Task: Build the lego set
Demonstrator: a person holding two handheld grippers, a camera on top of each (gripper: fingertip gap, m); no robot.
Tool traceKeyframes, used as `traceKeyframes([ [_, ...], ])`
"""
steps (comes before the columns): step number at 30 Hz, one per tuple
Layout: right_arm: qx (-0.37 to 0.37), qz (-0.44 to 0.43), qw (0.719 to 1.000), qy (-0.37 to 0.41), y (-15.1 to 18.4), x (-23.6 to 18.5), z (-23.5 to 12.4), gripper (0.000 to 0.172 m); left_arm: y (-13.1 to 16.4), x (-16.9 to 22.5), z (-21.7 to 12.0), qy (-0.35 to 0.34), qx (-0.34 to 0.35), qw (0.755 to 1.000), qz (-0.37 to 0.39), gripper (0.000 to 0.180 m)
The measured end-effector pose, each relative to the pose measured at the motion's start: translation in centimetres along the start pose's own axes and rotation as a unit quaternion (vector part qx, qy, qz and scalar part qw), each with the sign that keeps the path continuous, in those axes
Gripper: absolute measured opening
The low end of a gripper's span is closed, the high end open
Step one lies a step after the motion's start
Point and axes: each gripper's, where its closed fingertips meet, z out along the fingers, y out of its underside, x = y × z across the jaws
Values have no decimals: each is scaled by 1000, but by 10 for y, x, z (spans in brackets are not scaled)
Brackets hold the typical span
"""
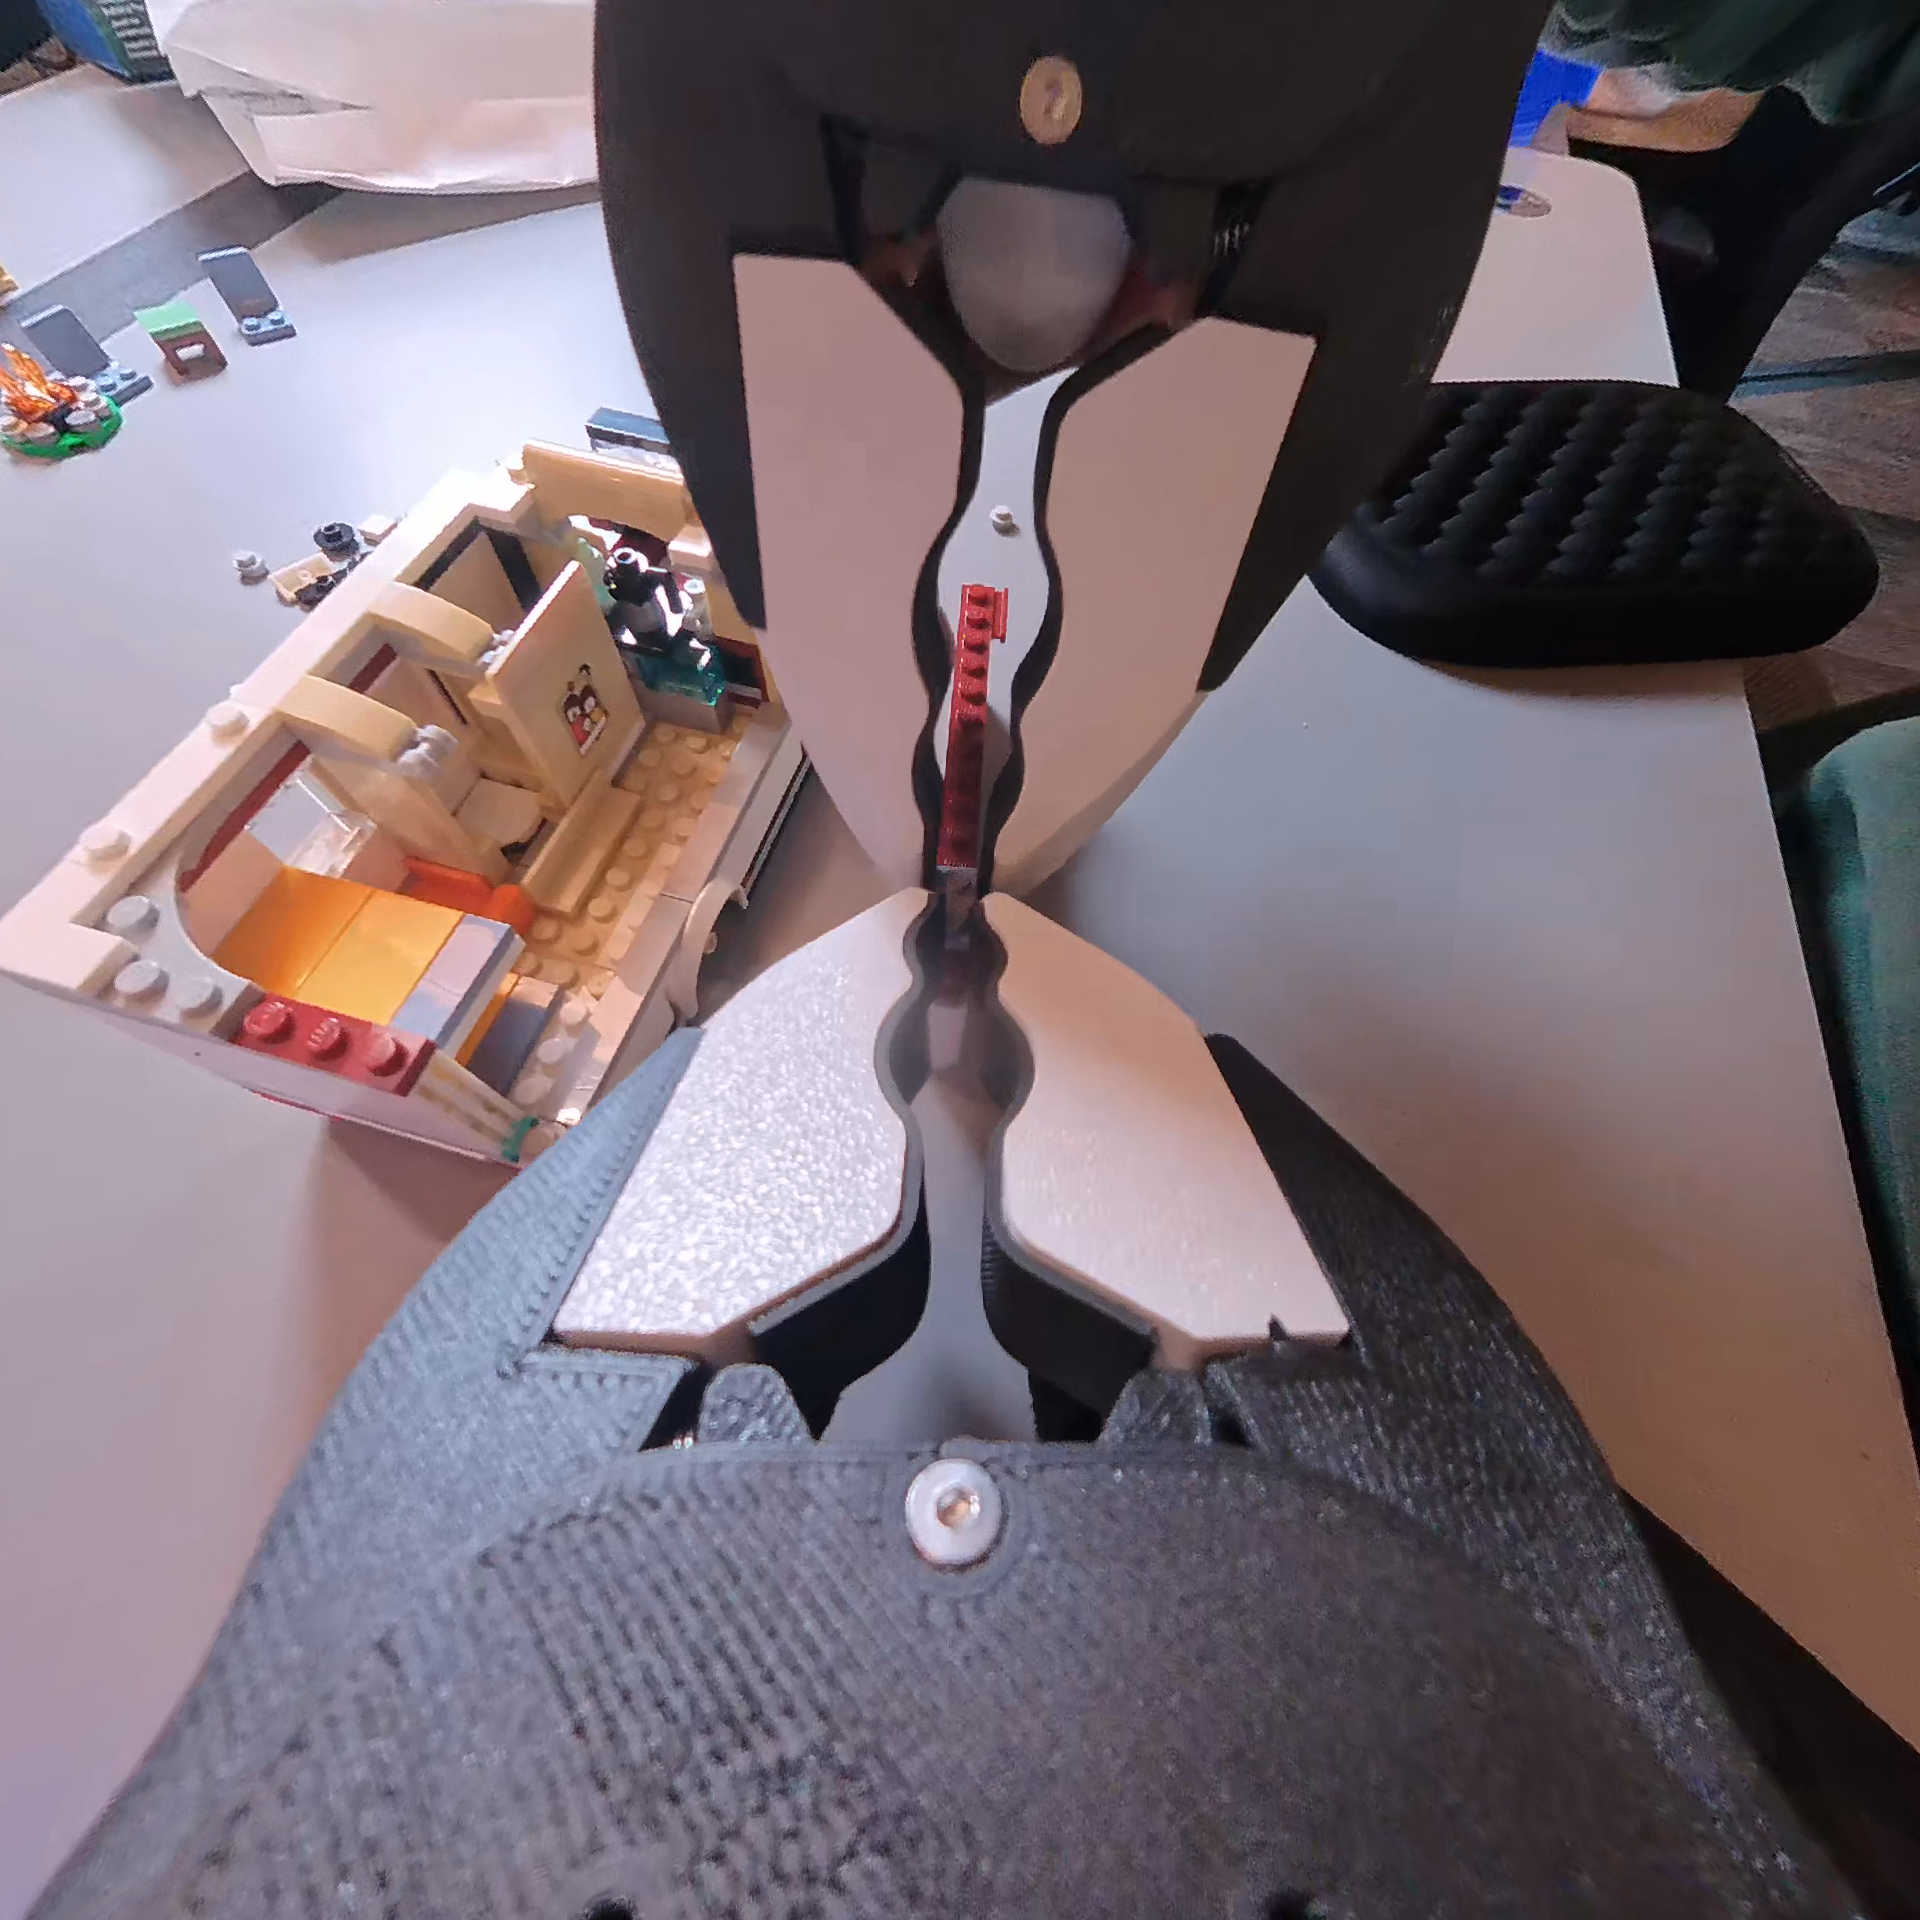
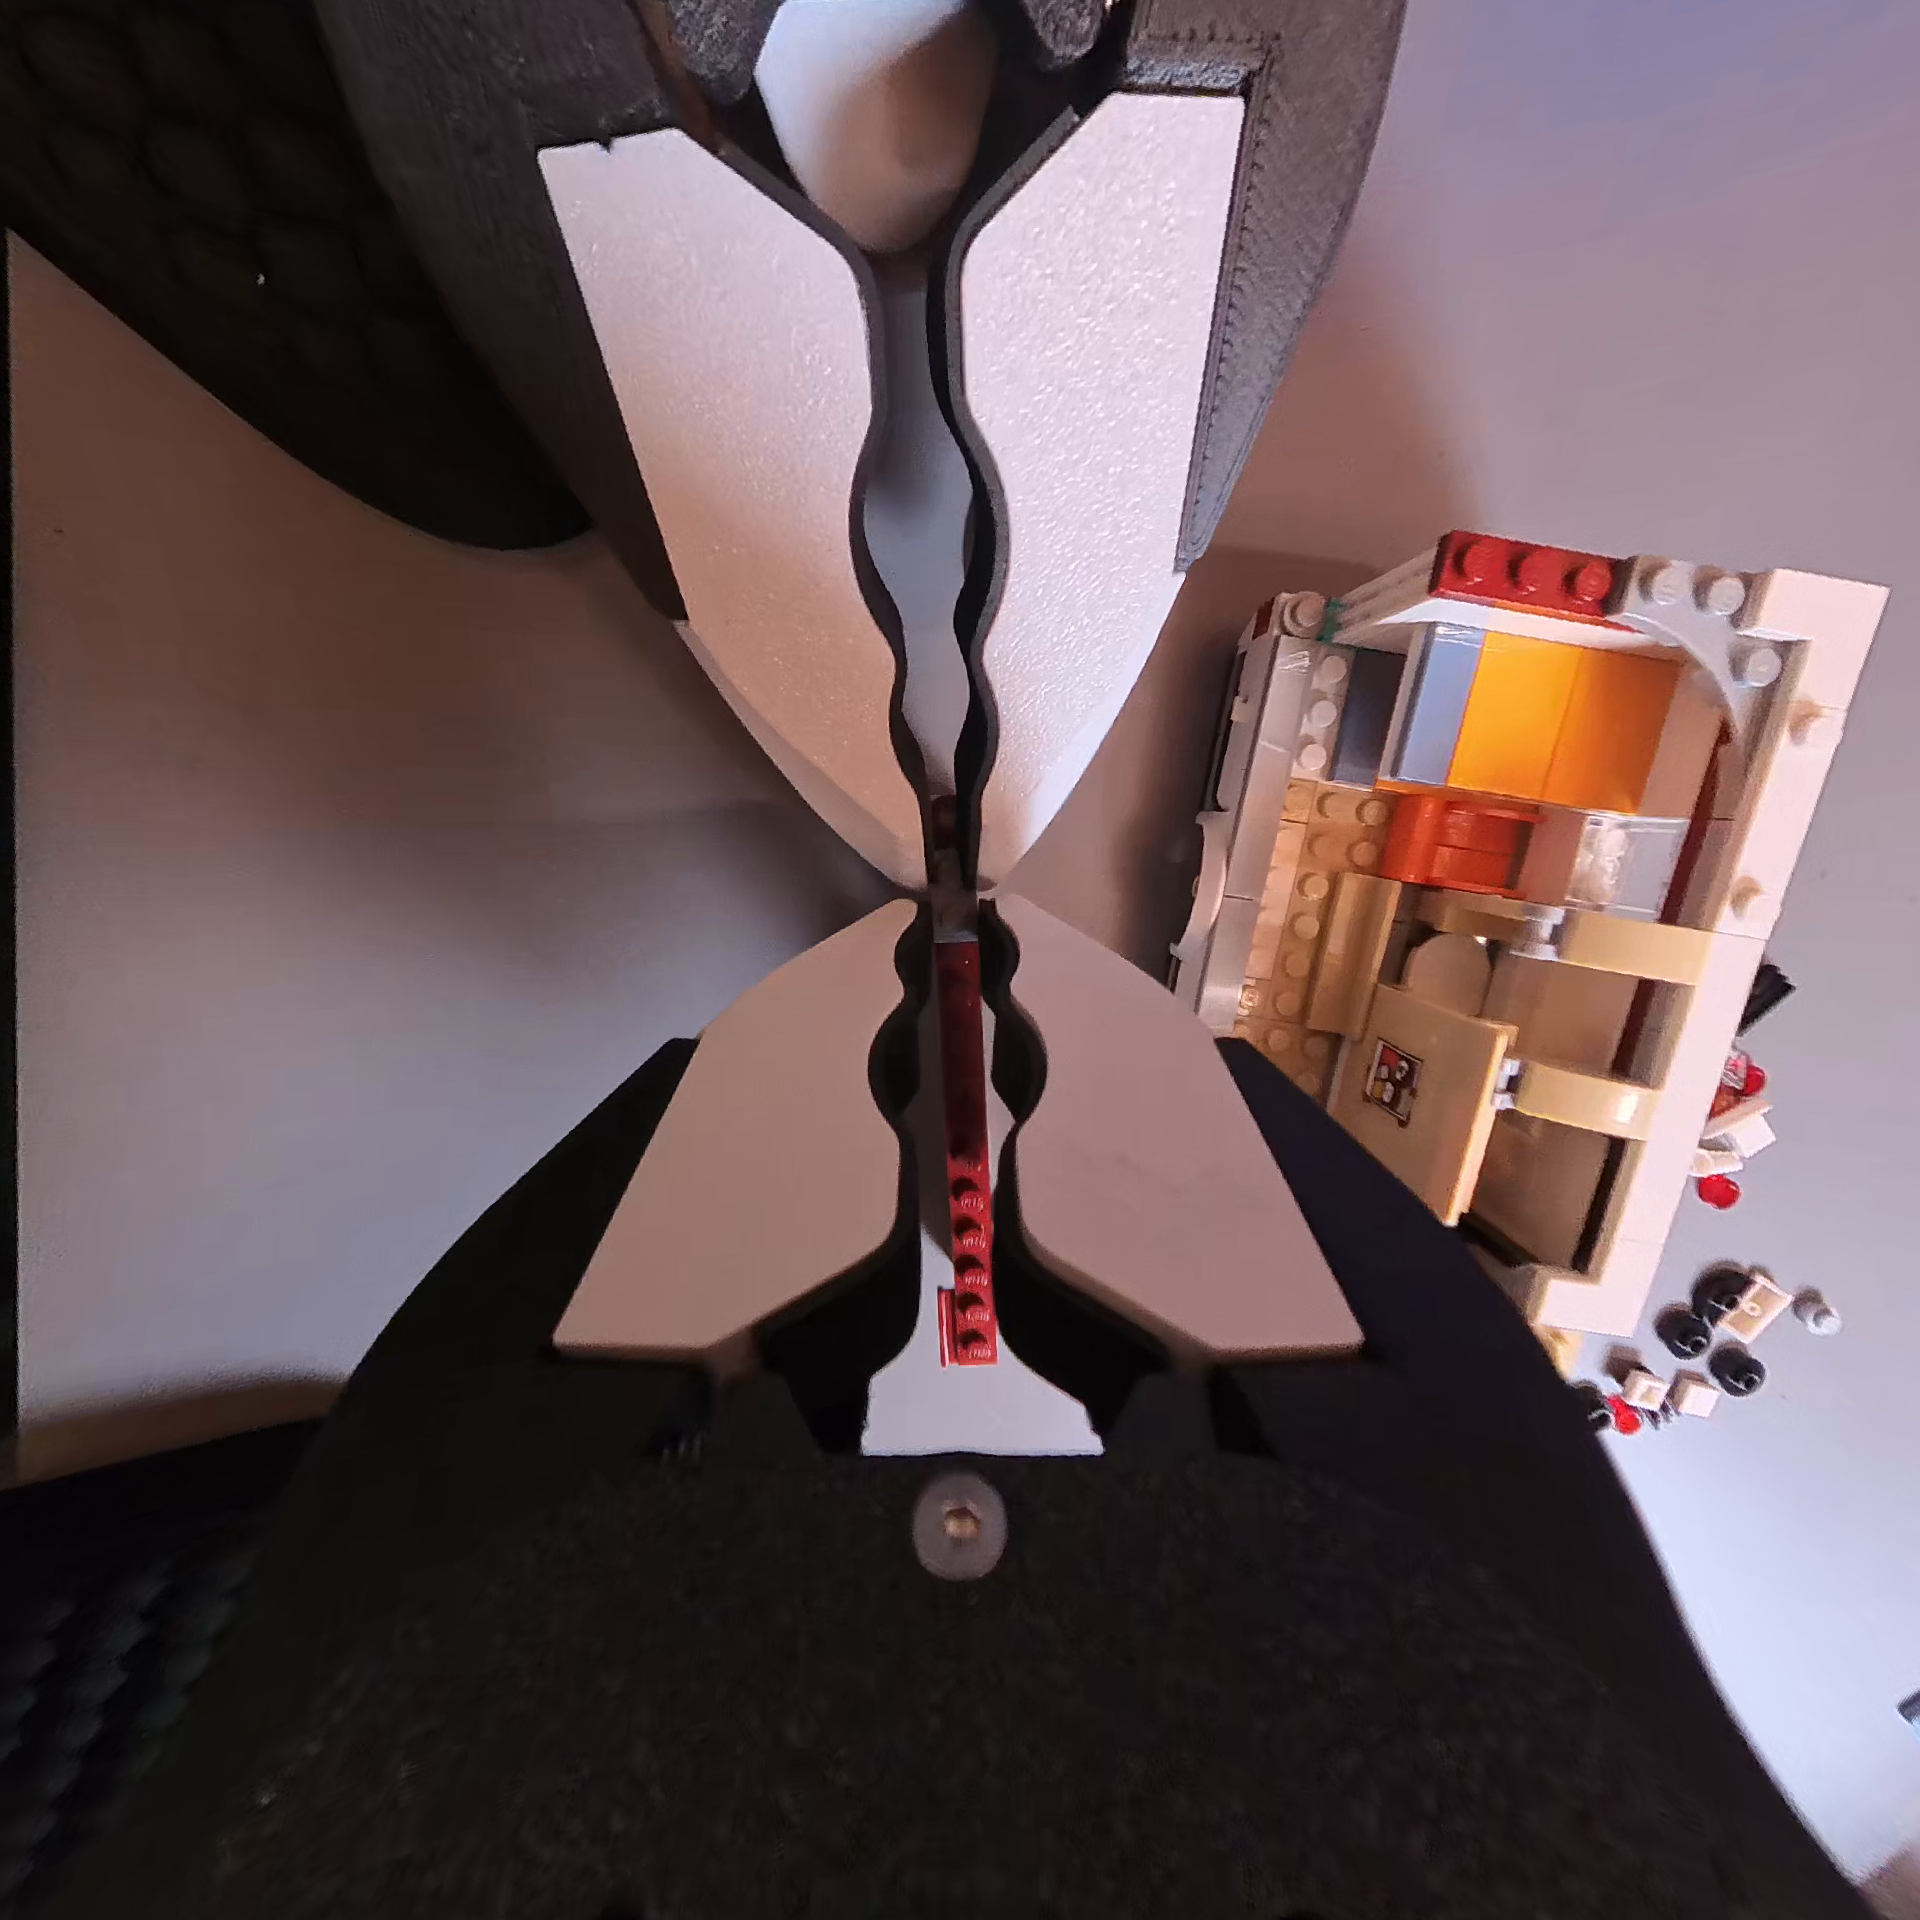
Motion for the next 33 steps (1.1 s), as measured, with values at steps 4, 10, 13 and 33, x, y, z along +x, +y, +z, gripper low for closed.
traceKeyframes([
  [4, -12, 1, 1000, -8, -1, -3, 1, 7, 1, 3, -4, 16, -1, 1000, 21, 18],
  [10, -20, 0, 1000, -5, -2, -2, 2, 7, 5, 4, -9, 7, -22, 998, 50, 22],
  [13, -20, -2, 1000, 0, -2, -2, 2, 7, 0, 2, -7, 3, -3, 999, 37, 15],
  [33, 14, 1, 1000, -10, -11, -2, -2, 6, 5, 1, -5, 1, -22, 999, 23, 8],
])
